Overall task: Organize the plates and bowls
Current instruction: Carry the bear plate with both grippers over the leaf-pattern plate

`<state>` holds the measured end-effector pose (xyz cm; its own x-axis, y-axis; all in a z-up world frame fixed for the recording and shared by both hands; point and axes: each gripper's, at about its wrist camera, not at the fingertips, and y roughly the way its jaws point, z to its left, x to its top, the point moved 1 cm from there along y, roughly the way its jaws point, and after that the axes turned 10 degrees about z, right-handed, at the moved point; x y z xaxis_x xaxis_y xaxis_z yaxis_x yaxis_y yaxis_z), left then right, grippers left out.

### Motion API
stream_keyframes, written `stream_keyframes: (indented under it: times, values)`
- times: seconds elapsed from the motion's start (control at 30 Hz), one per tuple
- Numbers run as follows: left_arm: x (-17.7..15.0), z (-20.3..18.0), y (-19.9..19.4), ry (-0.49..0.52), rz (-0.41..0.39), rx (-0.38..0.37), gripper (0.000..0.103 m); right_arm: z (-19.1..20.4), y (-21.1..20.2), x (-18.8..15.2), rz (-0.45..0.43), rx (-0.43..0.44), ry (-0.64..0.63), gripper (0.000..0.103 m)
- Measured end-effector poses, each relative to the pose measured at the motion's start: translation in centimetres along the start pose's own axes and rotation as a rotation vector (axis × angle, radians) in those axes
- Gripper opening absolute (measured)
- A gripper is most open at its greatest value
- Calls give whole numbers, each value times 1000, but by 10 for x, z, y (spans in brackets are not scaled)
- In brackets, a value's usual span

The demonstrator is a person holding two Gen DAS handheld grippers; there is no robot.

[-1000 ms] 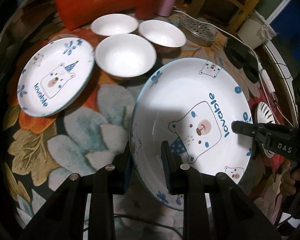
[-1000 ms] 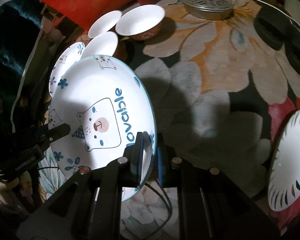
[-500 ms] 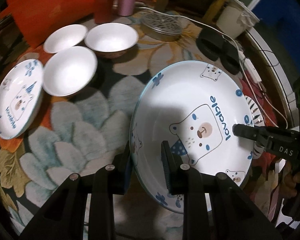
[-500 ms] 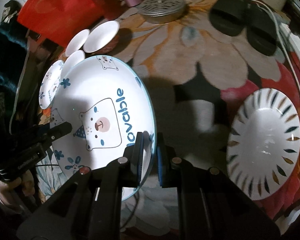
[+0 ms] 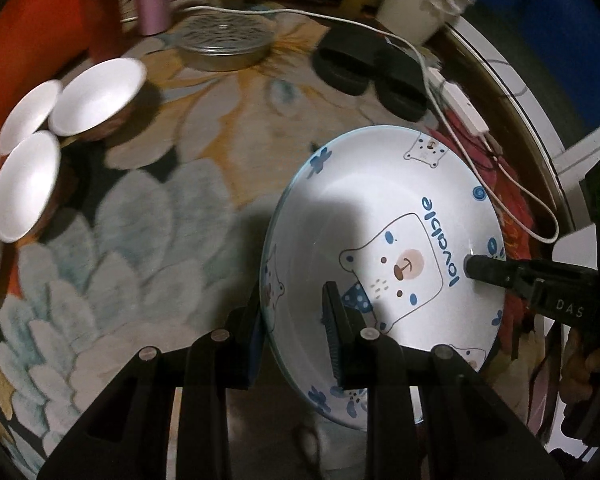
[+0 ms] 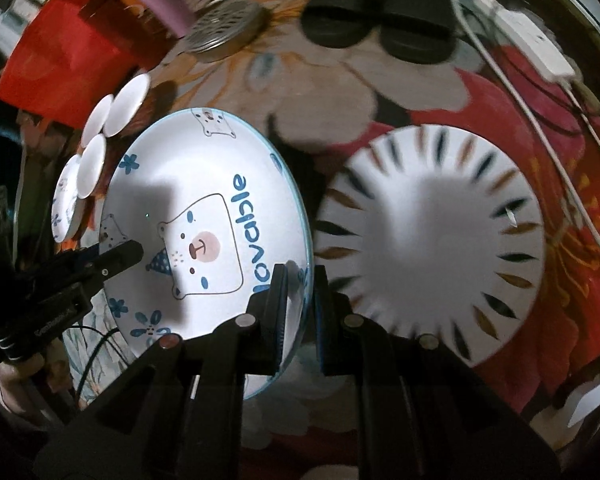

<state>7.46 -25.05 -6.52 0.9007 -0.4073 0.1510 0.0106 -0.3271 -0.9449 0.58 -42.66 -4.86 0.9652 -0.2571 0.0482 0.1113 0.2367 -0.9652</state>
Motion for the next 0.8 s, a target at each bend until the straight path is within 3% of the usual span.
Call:
stream_keyframes:
  times: [0.33,0.8]
  values:
    - [21,-63,30,91,39,-8,27,-65,-13,-14,-7,-20,120,13]
    - [35,-113,64,167,77,13,27,-117,-12,-24,-2,-30,215,13]
